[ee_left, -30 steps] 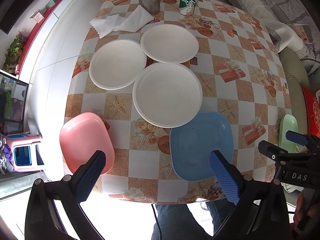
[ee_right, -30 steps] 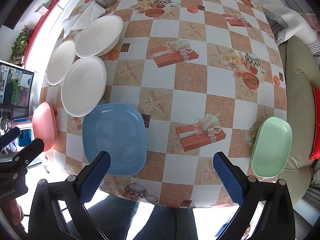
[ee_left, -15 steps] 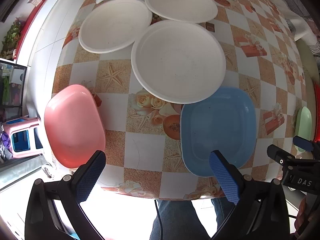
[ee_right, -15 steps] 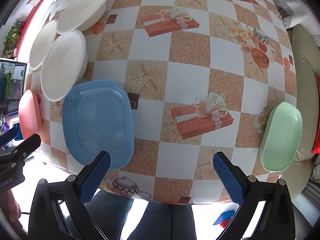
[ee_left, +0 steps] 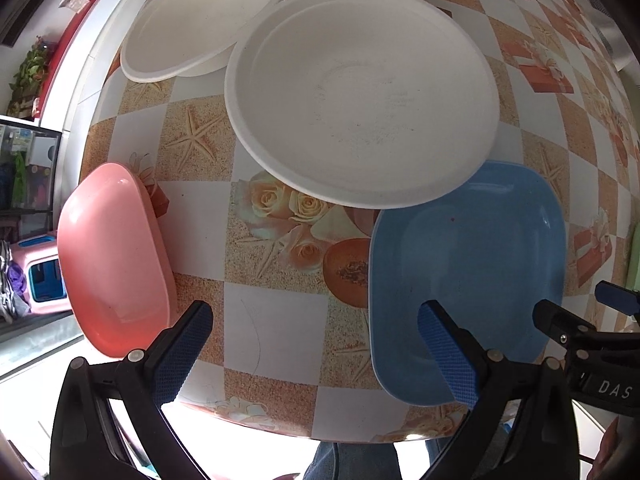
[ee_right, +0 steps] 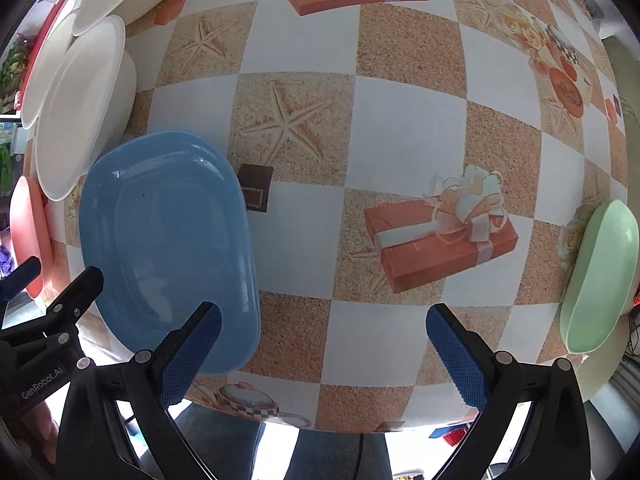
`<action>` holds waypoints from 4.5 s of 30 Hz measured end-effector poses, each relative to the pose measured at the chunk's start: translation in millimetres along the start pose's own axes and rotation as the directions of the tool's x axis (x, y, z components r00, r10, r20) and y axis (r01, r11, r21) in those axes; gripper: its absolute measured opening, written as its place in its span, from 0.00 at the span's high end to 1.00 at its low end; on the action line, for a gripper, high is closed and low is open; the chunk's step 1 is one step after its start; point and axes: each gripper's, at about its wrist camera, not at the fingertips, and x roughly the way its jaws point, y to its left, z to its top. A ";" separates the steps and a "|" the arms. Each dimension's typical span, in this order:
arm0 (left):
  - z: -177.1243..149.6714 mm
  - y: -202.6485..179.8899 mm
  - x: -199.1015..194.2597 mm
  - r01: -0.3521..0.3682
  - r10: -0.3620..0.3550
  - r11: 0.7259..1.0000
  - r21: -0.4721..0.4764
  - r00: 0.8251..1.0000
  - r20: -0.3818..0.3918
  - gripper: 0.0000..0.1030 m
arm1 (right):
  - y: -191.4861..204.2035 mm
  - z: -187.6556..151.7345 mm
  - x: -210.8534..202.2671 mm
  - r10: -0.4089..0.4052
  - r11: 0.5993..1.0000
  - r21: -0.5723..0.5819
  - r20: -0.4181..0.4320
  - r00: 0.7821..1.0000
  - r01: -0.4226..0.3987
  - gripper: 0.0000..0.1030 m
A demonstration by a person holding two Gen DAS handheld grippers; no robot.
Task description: Organize plates and bowls
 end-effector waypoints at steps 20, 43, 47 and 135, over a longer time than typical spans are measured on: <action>13.0 -6.1 47.3 0.045 -0.045 0.999 -0.021 0.999 -0.008 0.06 | 11.3 19.3 40.8 -0.020 1.000 -0.016 -0.010 1.000 0.020 0.00; 11.5 -48.4 14.6 0.160 -0.160 0.986 0.054 0.987 -0.020 0.61 | 51.2 12.0 11.0 0.096 0.991 -0.095 0.044 0.994 -0.092 0.78; 9.8 -38.4 15.8 0.143 -0.142 0.987 0.067 0.990 -0.015 0.61 | 65.9 10.6 15.9 0.113 0.990 -0.089 0.011 0.994 -0.111 0.78; -6.1 183.2 19.8 0.047 -0.029 0.972 -0.229 0.997 0.078 0.31 | 263.2 83.0 8.8 0.191 0.902 -0.379 -0.084 0.978 -0.209 0.62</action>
